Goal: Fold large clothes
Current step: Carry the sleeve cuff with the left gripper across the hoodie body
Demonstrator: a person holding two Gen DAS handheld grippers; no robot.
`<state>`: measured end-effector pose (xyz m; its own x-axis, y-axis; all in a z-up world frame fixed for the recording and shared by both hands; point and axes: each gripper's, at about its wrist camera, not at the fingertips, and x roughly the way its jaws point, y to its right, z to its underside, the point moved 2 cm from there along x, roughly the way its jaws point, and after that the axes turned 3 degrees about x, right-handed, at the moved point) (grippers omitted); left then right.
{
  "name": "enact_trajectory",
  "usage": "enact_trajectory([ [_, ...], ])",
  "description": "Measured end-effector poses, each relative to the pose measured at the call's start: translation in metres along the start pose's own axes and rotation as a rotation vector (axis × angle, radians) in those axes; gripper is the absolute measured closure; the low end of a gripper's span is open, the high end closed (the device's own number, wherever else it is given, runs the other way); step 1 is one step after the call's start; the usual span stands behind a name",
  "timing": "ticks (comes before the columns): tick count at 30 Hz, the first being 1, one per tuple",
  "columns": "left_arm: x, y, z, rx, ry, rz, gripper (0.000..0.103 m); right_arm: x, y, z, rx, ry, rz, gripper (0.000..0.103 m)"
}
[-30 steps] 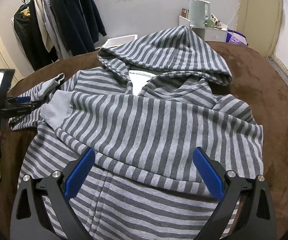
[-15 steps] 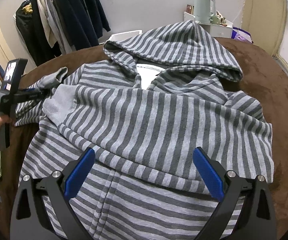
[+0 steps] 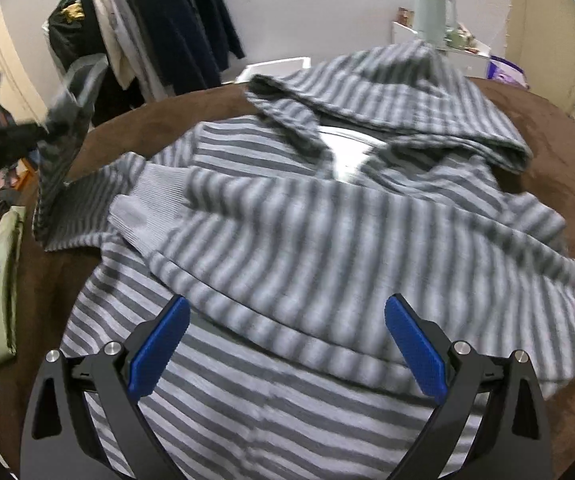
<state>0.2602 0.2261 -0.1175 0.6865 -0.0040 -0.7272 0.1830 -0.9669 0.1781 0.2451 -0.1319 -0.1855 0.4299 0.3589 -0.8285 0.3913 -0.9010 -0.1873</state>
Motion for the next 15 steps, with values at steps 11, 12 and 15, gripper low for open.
enact_trajectory([
  [11,-0.069,0.026,-0.025,0.051,0.085,0.131,0.087,0.073,-0.089,-0.015,-0.088,-0.047,-0.040,0.006],
  [12,-0.074,0.028,-0.026,0.059,0.089,0.140,0.087,0.080,-0.092,-0.013,-0.094,-0.051,-0.019,0.006],
  [15,-0.086,0.032,-0.030,0.072,0.097,0.185,0.087,0.091,-0.096,-0.007,-0.124,-0.049,0.038,0.006],
])
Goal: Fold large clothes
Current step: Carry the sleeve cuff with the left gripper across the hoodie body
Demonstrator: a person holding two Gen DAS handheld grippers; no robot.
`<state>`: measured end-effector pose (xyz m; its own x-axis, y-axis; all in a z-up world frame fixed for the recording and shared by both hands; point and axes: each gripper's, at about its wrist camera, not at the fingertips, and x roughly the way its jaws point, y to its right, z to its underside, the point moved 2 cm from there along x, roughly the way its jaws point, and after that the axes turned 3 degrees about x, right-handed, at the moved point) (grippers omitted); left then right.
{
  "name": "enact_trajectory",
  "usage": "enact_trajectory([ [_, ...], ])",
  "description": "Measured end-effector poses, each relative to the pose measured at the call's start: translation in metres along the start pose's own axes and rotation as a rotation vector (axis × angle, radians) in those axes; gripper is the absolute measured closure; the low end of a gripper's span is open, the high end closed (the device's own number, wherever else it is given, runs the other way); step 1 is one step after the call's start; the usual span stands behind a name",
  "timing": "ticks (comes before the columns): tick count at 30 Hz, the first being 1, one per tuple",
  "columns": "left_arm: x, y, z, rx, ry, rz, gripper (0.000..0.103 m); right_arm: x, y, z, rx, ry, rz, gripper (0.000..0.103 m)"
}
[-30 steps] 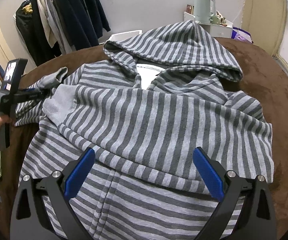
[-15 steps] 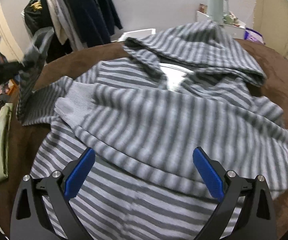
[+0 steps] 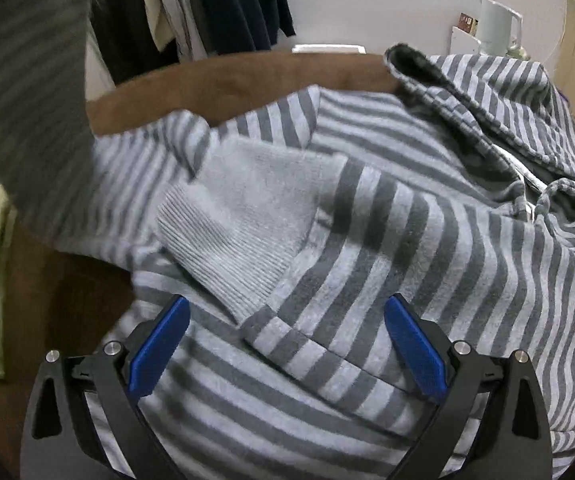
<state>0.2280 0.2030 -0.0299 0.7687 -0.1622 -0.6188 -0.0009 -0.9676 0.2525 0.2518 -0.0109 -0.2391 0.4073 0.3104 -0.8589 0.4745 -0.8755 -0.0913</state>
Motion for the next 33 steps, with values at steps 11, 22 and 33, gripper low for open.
enact_trajectory([
  [11,-0.050,0.077,-0.043,0.107,0.082,0.153,0.087,-0.041,0.023,0.000,0.082,0.064,-0.050,0.006],
  [22,-0.045,0.197,-0.051,0.206,0.062,0.393,0.087,-0.132,0.137,0.052,0.263,0.120,0.038,0.006],
  [33,0.092,0.289,0.051,0.352,-0.123,0.320,0.087,-0.175,0.255,0.116,0.463,0.093,0.174,0.006],
])
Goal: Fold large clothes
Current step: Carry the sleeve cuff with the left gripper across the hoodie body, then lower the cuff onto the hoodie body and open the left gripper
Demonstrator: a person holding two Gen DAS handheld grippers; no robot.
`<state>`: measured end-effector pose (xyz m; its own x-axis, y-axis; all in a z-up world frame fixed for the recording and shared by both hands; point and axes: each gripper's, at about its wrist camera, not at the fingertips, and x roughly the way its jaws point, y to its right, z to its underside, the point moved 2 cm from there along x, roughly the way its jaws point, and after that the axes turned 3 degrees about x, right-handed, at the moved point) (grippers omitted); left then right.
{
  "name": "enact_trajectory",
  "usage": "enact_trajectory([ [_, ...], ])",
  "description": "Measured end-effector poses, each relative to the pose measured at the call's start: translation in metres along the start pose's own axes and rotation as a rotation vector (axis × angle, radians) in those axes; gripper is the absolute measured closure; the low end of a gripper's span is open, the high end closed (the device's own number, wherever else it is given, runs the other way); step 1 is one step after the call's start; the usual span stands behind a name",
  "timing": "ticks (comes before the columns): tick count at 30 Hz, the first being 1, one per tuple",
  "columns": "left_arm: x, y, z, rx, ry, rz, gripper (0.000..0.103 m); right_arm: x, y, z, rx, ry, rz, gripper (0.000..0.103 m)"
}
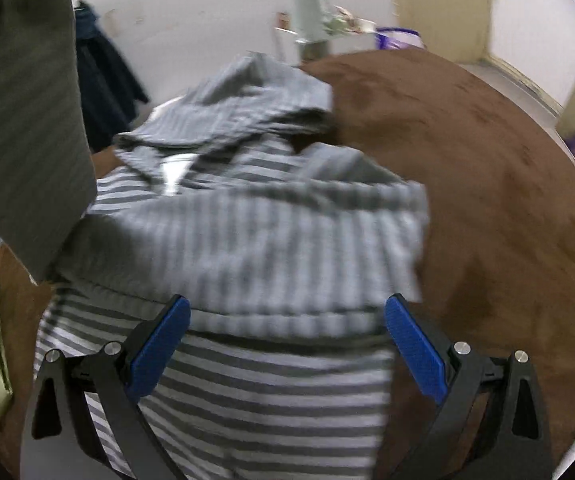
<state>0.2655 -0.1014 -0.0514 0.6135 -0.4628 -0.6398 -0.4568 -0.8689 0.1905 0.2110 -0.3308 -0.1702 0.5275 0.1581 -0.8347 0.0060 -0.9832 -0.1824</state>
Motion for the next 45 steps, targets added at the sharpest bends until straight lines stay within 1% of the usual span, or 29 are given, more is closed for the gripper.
enact_trajectory([
  [2,0.042,-0.001,0.027,-0.027,-0.079,0.003,0.087,0.000,0.016,0.004,0.016,-0.008,0.020,0.006],
  [4,0.068,-0.002,0.046,-0.054,-0.122,-0.005,0.087,0.000,0.027,0.008,0.029,-0.014,0.038,0.006],
  [5,0.085,-0.001,0.060,-0.057,-0.145,-0.016,0.087,0.001,0.032,0.009,0.032,-0.018,0.044,0.006],
  [8,0.116,0.008,0.086,-0.046,-0.217,-0.020,0.087,0.003,0.043,0.013,0.037,-0.031,0.063,0.006],
  [12,0.134,0.020,0.109,-0.031,-0.266,-0.005,0.087,0.005,0.048,0.015,0.029,-0.040,0.077,0.006],
  [14,0.131,0.025,0.111,-0.026,-0.267,-0.003,0.087,0.006,0.049,0.015,0.028,-0.044,0.081,0.006],
  [17,0.128,0.023,0.102,-0.042,-0.271,0.014,0.085,0.006,0.050,0.013,0.025,-0.046,0.086,0.006],
  [18,0.127,0.024,0.101,-0.047,-0.276,0.023,0.081,0.005,0.050,0.012,0.023,-0.043,0.087,0.006],
  [19,0.126,0.024,0.099,-0.050,-0.282,0.031,0.069,0.004,0.050,0.011,0.025,-0.040,0.085,0.006],
  [20,0.126,0.023,0.099,-0.052,-0.286,0.037,0.061,0.003,0.050,0.010,0.028,-0.036,0.080,0.006],
  [21,0.121,0.024,0.099,-0.053,-0.287,0.045,0.040,0.001,0.050,0.009,0.030,-0.033,0.075,0.006],
  [22,0.115,0.025,0.099,-0.057,-0.274,0.053,0.030,-0.001,0.050,0.008,0.031,-0.028,0.068,0.006],
  [23,0.105,0.026,0.098,-0.060,-0.250,0.069,0.029,-0.003,0.050,0.006,0.033,-0.022,0.060,0.006],
  [26,0.088,0.025,0.098,-0.049,-0.246,0.082,0.022,-0.007,0.047,0.004,0.034,-0.013,0.028,0.006],
  [28,0.079,0.019,0.098,-0.044,-0.234,0.054,0.016,-0.009,0.042,0.003,0.030,-0.003,-0.004,0.006],
  [32,0.068,-0.013,0.101,-0.057,-0.229,-0.056,0.015,-0.008,0.030,-0.008,0.043,0.027,-0.106,0.006],
  [33,0.065,-0.028,0.103,-0.072,-0.233,-0.092,0.015,-0.005,0.026,-0.014,0.043,0.038,-0.131,0.006],
  [35,0.064,-0.058,0.106,-0.109,-0.242,-0.164,0.015,0.000,0.019,-0.024,0.024,0.061,-0.155,0.007],
  [37,0.060,-0.083,0.110,-0.142,-0.244,-0.216,0.015,0.009,0.011,-0.035,-0.012,0.071,-0.158,0.012],
  [40,0.054,-0.124,0.121,-0.196,-0.263,-0.281,0.015,0.026,0.005,-0.047,-0.055,0.055,-0.151,0.015],
  [42,0.052,-0.143,0.130,-0.233,-0.275,-0.293,0.015,0.037,0.007,-0.054,-0.074,0.046,-0.154,0.017],
  [45,0.052,-0.167,0.143,-0.274,-0.283,-0.307,0.015,0.053,0.012,-0.058,-0.087,0.006,-0.154,0.022],
])
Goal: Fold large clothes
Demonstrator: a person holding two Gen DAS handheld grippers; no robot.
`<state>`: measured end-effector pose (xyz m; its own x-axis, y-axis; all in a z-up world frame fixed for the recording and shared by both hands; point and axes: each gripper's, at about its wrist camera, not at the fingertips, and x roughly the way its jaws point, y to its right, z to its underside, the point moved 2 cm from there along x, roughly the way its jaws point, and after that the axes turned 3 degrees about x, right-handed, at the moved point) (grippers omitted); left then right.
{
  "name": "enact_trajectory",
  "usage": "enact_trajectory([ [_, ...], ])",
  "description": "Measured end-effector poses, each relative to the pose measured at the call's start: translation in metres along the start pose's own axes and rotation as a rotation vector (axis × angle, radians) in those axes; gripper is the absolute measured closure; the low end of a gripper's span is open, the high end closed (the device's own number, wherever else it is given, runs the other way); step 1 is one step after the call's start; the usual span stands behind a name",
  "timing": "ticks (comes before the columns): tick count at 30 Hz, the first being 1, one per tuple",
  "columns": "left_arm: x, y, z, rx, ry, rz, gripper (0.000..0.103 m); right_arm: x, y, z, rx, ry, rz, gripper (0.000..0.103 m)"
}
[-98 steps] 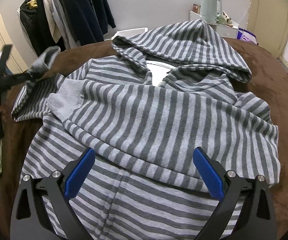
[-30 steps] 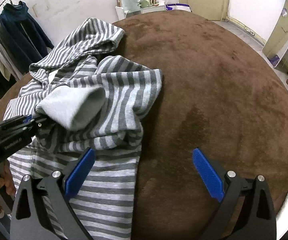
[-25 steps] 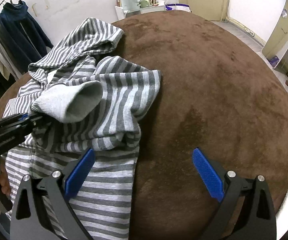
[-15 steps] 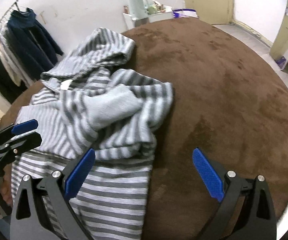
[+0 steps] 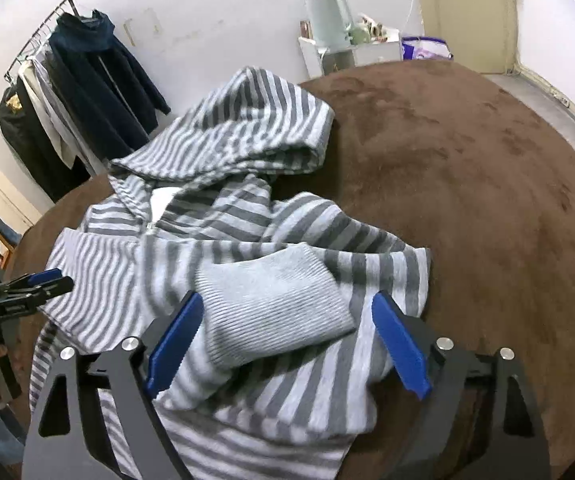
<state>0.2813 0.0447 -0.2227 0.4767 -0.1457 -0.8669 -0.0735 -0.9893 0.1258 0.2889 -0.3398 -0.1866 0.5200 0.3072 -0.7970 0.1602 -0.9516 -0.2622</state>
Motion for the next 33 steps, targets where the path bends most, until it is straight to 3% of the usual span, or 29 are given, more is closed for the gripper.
enact_trajectory([
  [2,0.004,-0.015,0.005,-0.063,0.006,0.057,0.015,0.008,0.002,0.000,-0.010,-0.014,-0.006,0.025],
  [5,0.005,-0.018,0.006,-0.027,0.010,0.028,0.017,0.017,0.002,0.003,-0.019,-0.033,-0.008,0.038],
  [7,0.005,-0.016,0.009,0.014,0.006,0.003,0.017,0.023,0.002,0.007,-0.019,-0.056,-0.007,0.067],
  [8,0.005,-0.015,0.011,0.031,0.006,-0.011,0.017,0.024,0.002,0.008,-0.022,-0.053,-0.005,0.075],
  [9,0.005,-0.014,0.012,0.039,0.008,-0.022,0.017,0.023,0.003,0.009,-0.018,-0.045,-0.002,0.089],
  [10,0.004,-0.014,0.013,0.047,0.011,-0.035,0.017,0.020,0.005,0.010,-0.003,-0.032,-0.008,0.096],
  [12,0.004,-0.015,0.015,0.061,0.016,-0.051,0.018,0.015,0.007,0.012,0.021,-0.008,-0.015,0.097],
  [20,-0.002,-0.024,0.018,0.068,0.029,-0.076,0.022,-0.032,0.011,0.022,0.069,0.092,0.124,0.098],
  [24,-0.003,-0.032,0.016,0.037,0.026,-0.062,0.022,-0.043,0.024,0.036,0.094,0.060,0.172,0.098],
  [29,0.000,-0.033,0.017,0.029,0.018,-0.058,0.023,-0.018,0.036,0.055,0.118,-0.030,0.200,0.098],
  [33,0.002,-0.031,0.018,0.038,0.020,-0.067,0.021,-0.012,0.039,0.057,0.131,-0.031,0.194,0.098],
])
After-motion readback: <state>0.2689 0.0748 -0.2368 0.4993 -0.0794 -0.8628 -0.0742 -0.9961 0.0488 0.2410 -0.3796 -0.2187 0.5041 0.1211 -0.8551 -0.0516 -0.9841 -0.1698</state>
